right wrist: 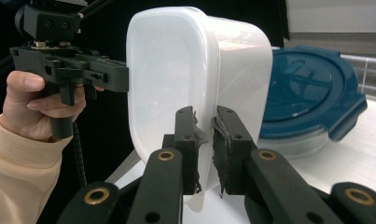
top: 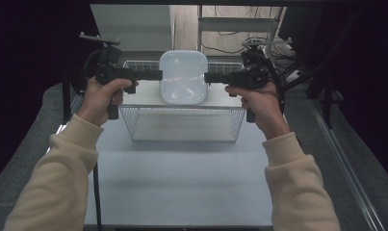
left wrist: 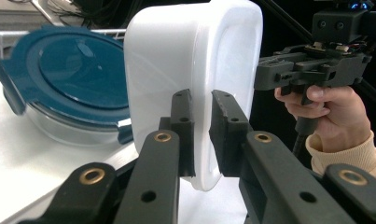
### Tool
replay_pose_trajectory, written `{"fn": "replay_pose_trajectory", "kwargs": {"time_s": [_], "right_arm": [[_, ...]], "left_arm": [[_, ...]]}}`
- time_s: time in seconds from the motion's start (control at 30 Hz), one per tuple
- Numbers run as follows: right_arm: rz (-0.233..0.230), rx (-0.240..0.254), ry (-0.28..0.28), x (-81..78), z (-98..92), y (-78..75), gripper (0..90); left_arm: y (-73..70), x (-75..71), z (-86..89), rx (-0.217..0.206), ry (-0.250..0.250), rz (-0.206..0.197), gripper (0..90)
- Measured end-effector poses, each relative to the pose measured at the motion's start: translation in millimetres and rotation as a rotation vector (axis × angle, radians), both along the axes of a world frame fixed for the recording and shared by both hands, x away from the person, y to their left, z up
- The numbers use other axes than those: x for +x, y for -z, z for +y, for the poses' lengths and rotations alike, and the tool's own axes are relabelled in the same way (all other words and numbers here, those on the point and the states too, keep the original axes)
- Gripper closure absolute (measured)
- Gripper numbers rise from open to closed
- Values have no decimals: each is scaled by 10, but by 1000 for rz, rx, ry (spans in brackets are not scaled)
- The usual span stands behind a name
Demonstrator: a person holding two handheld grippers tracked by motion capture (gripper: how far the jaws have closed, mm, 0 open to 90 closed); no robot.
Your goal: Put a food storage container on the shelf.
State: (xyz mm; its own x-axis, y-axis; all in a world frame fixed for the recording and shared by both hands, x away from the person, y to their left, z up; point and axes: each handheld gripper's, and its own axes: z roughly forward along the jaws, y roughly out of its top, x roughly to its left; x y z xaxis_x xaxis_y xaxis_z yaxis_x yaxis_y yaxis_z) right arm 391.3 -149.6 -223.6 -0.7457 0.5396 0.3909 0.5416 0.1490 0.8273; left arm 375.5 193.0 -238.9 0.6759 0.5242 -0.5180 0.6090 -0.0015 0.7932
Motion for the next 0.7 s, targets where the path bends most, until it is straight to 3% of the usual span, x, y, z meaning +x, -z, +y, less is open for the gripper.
{"fn": "replay_pose_trajectory", "kwargs": {"time_s": [0.33, 0.7], "right_arm": [[5, 9, 7, 131, 47, -144, 795], [58, 24, 19, 372, 48, -160, 797]], "left_arm": [[-161, 127, 26, 14, -6, 4, 802], [-97, 431, 47, -17, 1, 65, 800]]}}
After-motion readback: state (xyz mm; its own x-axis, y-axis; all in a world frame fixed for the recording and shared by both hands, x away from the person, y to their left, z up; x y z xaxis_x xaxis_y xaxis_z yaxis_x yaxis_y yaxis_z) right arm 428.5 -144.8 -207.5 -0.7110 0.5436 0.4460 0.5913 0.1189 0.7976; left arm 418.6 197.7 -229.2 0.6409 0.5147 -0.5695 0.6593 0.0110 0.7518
